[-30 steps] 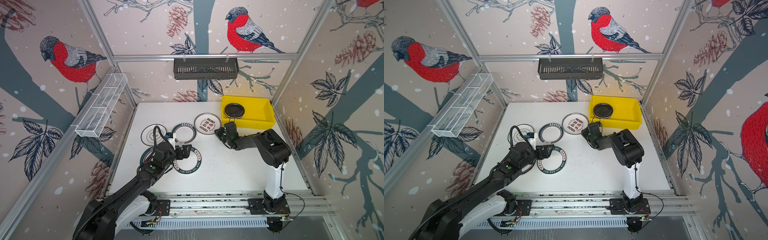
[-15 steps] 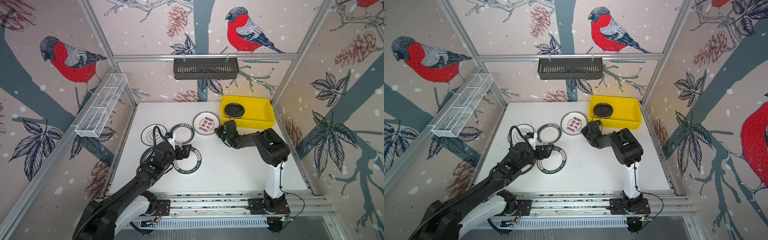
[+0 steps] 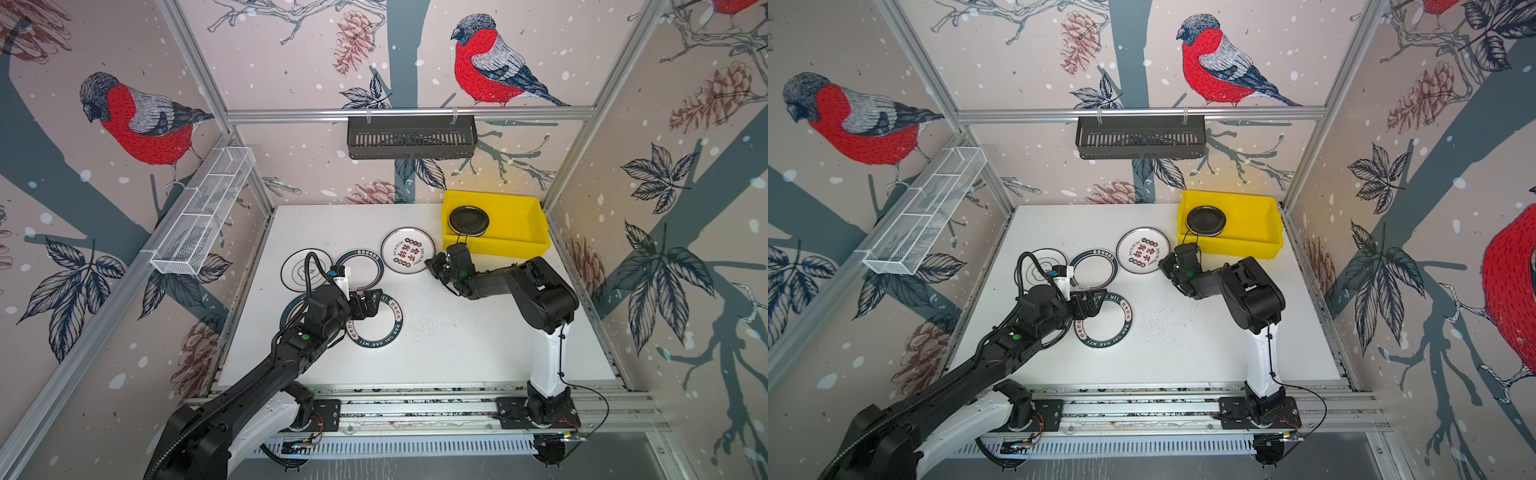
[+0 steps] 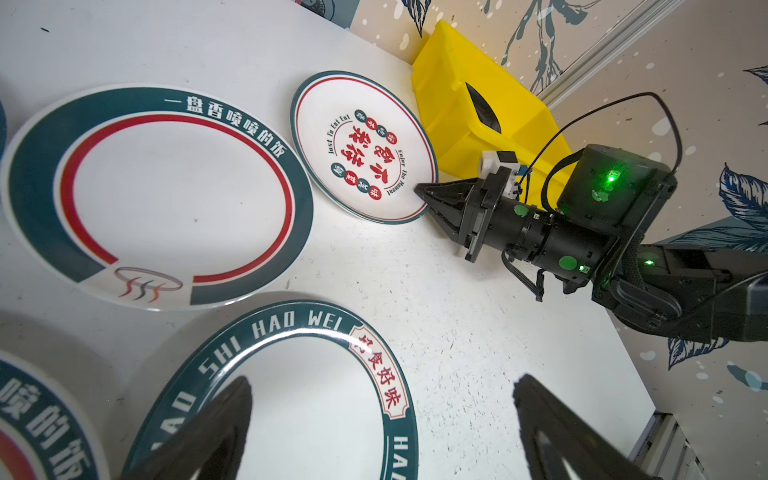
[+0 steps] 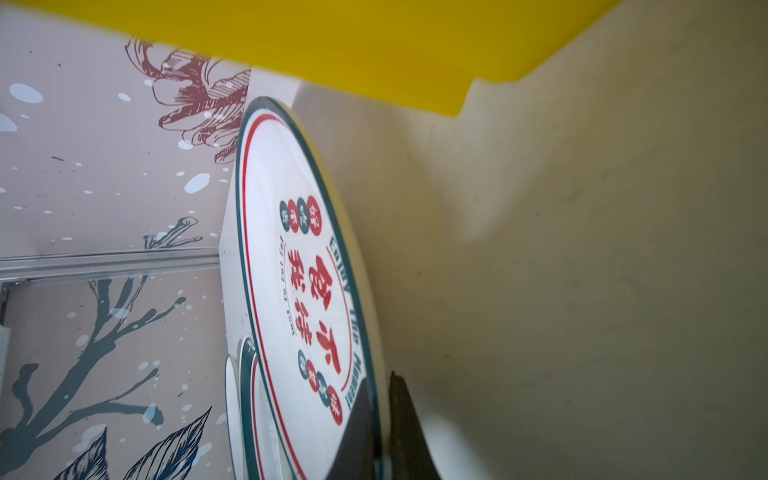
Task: Place the plates into the plastic bin on the countertop
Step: 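Close the right gripper on the plate rim and tilt it up, then carry the white plate into the yellow bin and lower it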
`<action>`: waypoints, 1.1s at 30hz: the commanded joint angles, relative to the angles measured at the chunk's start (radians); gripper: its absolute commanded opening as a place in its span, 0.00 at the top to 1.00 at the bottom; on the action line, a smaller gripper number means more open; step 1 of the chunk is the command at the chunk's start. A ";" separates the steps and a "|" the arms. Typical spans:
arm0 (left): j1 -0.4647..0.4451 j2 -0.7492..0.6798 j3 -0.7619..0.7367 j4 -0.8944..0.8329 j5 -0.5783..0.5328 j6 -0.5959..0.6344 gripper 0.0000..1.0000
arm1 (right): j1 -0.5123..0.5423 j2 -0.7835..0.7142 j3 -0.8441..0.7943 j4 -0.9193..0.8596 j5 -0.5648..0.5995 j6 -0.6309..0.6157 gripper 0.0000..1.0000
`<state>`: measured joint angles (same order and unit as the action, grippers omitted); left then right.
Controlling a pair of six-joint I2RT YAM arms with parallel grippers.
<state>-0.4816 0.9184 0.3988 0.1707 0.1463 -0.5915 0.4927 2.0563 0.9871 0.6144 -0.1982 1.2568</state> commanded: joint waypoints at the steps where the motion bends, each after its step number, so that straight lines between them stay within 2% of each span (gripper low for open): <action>1: 0.002 -0.004 -0.001 0.006 -0.014 0.010 0.03 | 0.019 -0.013 -0.001 0.095 -0.074 0.037 0.97; 7: 0.003 -0.013 -0.003 0.001 -0.010 0.010 0.03 | 0.044 -0.101 -0.045 0.108 -0.027 0.020 0.98; 17: 0.003 -0.056 -0.027 0.027 -0.005 -0.005 0.03 | 0.062 -0.293 -0.055 -0.076 0.125 -0.108 0.98; 24: 0.002 -0.088 -0.068 0.094 0.016 -0.018 0.03 | -0.013 -0.465 -0.058 -0.242 0.228 -0.244 0.98; 27: 0.002 -0.104 -0.096 0.174 0.036 -0.038 0.03 | -0.050 -0.538 -0.062 -0.324 0.334 -0.294 0.98; 33: 0.001 -0.057 -0.070 0.200 0.063 -0.033 0.03 | -0.225 -0.617 -0.090 -0.334 0.300 -0.346 0.99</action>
<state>-0.4816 0.8436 0.3141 0.2974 0.1844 -0.6209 0.3157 1.4590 0.8948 0.2768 0.0811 0.9668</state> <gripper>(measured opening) 0.972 0.086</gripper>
